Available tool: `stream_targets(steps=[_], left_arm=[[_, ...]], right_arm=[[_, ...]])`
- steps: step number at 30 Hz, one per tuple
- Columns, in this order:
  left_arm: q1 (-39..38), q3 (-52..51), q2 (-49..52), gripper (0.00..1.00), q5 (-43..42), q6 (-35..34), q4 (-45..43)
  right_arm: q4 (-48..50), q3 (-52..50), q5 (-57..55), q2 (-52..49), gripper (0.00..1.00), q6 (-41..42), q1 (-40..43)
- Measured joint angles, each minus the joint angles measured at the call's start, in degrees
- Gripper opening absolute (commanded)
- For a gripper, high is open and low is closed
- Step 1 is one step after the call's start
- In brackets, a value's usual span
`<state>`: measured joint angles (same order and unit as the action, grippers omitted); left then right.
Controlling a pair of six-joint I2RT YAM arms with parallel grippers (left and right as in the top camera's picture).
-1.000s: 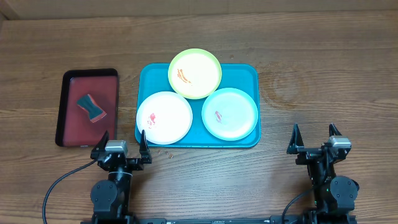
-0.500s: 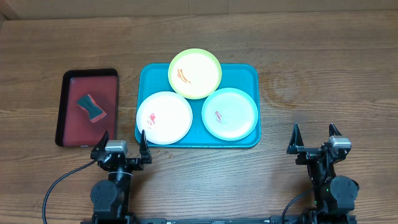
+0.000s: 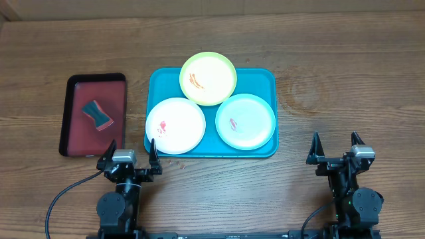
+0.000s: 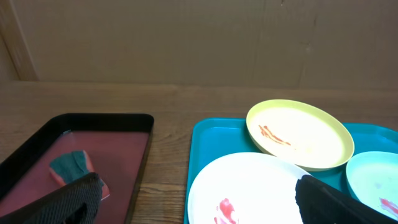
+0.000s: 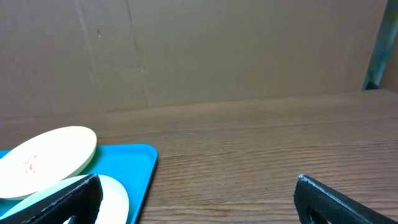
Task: Clean dirty plates on tray and stack at the side
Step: 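Reach the left gripper to the sponge on the red tray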
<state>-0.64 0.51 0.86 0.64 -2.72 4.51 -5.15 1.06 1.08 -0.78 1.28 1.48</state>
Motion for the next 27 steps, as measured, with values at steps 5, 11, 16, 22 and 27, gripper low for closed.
stream_targets(steps=[5,11,16,22,27], left_arm=[[0.0,-0.1,0.0,1.0,0.0,0.0,-2.9],[0.0,-0.1,0.0,1.0,-7.1,-1.5,-29.0],[0.0,0.6,-0.3,1.0,-10.1,-1.3,-49.8],[0.0,12.1,4.4,1.0,-8.5,0.4,-25.0],[0.0,32.6,23.1,1.0,-4.1,1.2,-2.4]], right_arm=[[0.0,0.0,0.0,0.0,1.0,0.0,0.0],[-0.1,0.0,0.0,0.0,1.0,0.0,0.0],[0.0,0.0,0.0,0.0,1.0,0.0,0.0],[0.0,0.0,0.0,0.0,1.0,0.0,0.0],[0.0,0.0,0.0,0.0,1.0,0.0,0.0]])
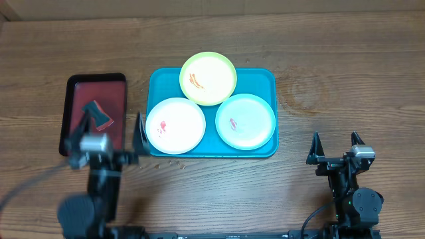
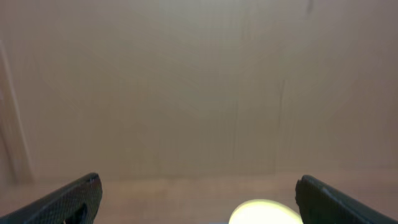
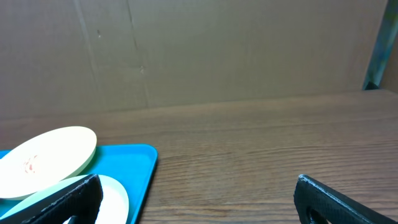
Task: Clean dirty plates on tray and stack at the side
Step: 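Reach the left gripper to the sponge on the red tray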
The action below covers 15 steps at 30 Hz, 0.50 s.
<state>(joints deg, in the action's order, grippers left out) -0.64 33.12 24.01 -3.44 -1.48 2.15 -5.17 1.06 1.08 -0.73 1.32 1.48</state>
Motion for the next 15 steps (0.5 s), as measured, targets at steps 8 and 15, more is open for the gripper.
stream_targets(steps=[8,15], left_arm=[[0.5,17.1,24.2,1.0,0.3,-0.2,10.2],[8.6,41.6,44.6,1.0,7.8,-7.8,36.7]], right_arm=[[0.0,0.0,0.0,0.0,1.0,0.0,0.0],[0.1,0.0,0.0,0.0,1.0,0.0,0.0]])
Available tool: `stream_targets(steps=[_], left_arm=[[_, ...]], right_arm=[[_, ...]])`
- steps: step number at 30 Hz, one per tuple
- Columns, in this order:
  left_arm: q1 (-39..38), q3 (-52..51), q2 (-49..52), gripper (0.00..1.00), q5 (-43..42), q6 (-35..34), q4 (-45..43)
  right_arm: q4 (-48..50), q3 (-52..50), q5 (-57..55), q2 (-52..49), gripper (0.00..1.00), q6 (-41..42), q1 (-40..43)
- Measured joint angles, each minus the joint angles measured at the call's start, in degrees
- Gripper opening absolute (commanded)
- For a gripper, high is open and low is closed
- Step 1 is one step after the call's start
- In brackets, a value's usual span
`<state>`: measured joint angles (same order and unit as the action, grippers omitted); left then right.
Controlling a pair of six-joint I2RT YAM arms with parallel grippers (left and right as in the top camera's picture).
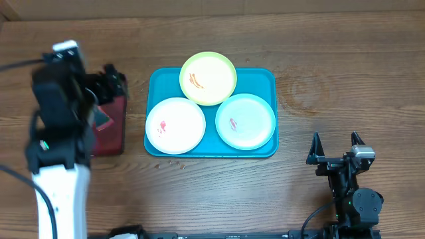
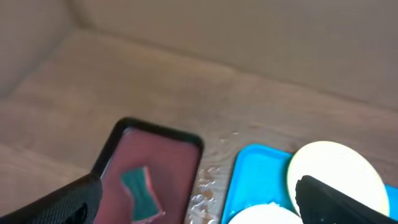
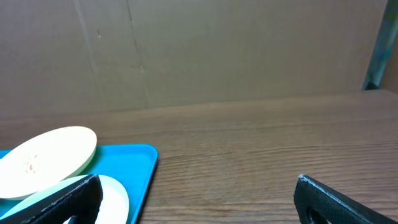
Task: Clean dirty plates on tray and stack at the side
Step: 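Reach the left gripper to the sponge on the red tray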
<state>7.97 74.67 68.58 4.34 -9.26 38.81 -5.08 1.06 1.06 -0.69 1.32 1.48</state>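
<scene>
A blue tray (image 1: 269, 79) holds three stained plates: a yellow-green one (image 1: 208, 78) at the back, a white one (image 1: 175, 125) front left and a mint one (image 1: 245, 121) front right. A teal and pink sponge (image 2: 140, 194) lies in the dark red tray (image 2: 180, 168) to the left. My left gripper (image 2: 199, 210) hangs open high above that red tray, nothing between its fingers. My right gripper (image 1: 335, 151) sits open and empty near the table's front edge, right of the blue tray (image 3: 124, 155).
Small wet spots or crumbs (image 1: 169, 162) lie on the wood in front of the blue tray, and more (image 2: 208, 186) between the two trays. A cardboard wall (image 3: 199, 50) closes the back of the table. My raised left arm (image 1: 56, 133) covers most of the red tray from overhead.
My left arm has gone from the table's front left to up and back over the dark red tray. Its camera now looks down on the sponge. The right arm has not moved.
Both arms rested open at the table's front edge, the left one facing the two trays. Then the left arm was lifted and further left, its camera on the wall. Now it hangs open over the sponge tray. The plates have stayed in place.
</scene>
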Motion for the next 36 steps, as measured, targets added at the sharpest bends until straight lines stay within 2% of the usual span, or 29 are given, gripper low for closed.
stream_targets(steps=[8,12,15,27,32,35,36], left_arm=[[5.4,9.0,16.3,1.0,-2.4,-5.5,10.9],[12.3,12.2,23.4,1.0,-6.6,-7.1,11.7],[14.5,12.7,26.9,1.0,-8.1,-7.5,13.0],[14.5,12.7,44.9,0.98,-9.4,-7.9,7.9],[14.5,12.7,49.4,0.89,-5.5,-8.3,6.0],[14.5,12.7,52.1,0.87,-4.5,-8.6,5.1],[14.5,12.7,53.1,0.82,-4.3,-8.6,4.6]], right_arm=[[-0.1,0.0,0.0,0.0,1.0,0.0,0.0],[-0.1,0.0,0.0,0.0,1.0,0.0,0.0],[-0.1,0.0,0.0,0.0,1.0,0.0,0.0],[-0.1,0.0,0.0,0.0,1.0,0.0,0.0],[-0.1,0.0,0.0,0.0,1.0,0.0,0.0],[0.0,0.0,0.0,0.0,1.0,0.0,0.0],[-0.1,0.0,0.0,0.0,1.0,0.0,0.0]])
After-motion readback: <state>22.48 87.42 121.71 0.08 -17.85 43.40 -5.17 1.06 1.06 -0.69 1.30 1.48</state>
